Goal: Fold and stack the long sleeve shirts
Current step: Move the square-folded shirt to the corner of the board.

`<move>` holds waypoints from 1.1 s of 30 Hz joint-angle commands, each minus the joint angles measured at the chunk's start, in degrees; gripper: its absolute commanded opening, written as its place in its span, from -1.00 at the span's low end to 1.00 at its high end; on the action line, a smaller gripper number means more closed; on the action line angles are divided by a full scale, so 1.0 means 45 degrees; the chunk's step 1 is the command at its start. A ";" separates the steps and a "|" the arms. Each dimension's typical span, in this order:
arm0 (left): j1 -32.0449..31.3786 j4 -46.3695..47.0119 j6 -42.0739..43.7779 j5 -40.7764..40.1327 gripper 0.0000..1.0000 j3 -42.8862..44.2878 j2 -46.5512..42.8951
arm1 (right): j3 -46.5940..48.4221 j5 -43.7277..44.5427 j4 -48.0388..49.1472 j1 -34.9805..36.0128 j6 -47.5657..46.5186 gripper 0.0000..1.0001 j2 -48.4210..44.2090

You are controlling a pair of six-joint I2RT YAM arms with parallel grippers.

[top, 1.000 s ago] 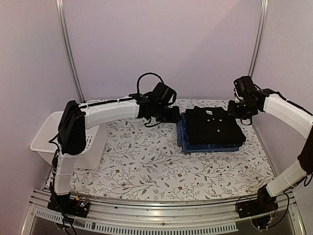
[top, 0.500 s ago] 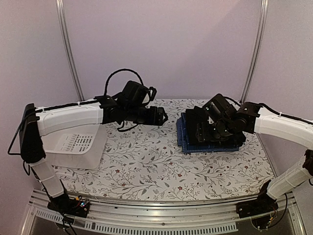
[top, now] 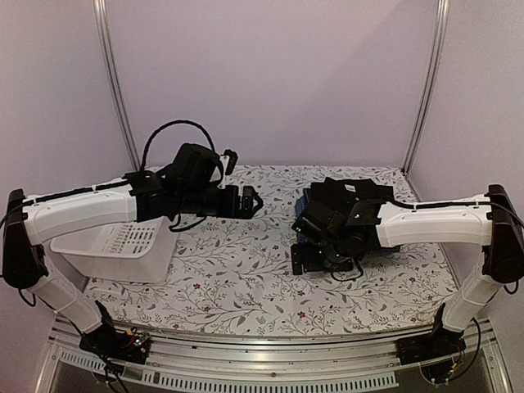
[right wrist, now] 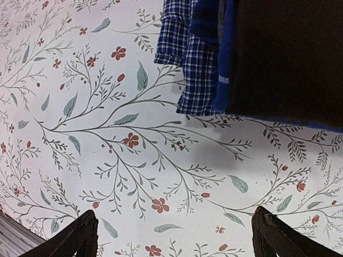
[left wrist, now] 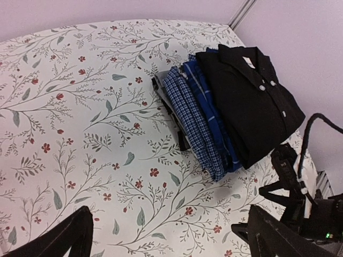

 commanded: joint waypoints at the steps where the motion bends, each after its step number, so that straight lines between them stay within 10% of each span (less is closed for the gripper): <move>1: 0.0114 0.0004 0.0045 -0.0405 0.99 -0.0334 -0.0766 | 0.0366 -0.0270 0.0945 0.0031 0.0805 0.98 0.0926; 33: 0.0149 -0.0415 -0.0049 -0.0716 1.00 -0.0850 -0.1521 | 0.0792 0.0650 0.2622 -0.2055 0.1965 0.98 0.4670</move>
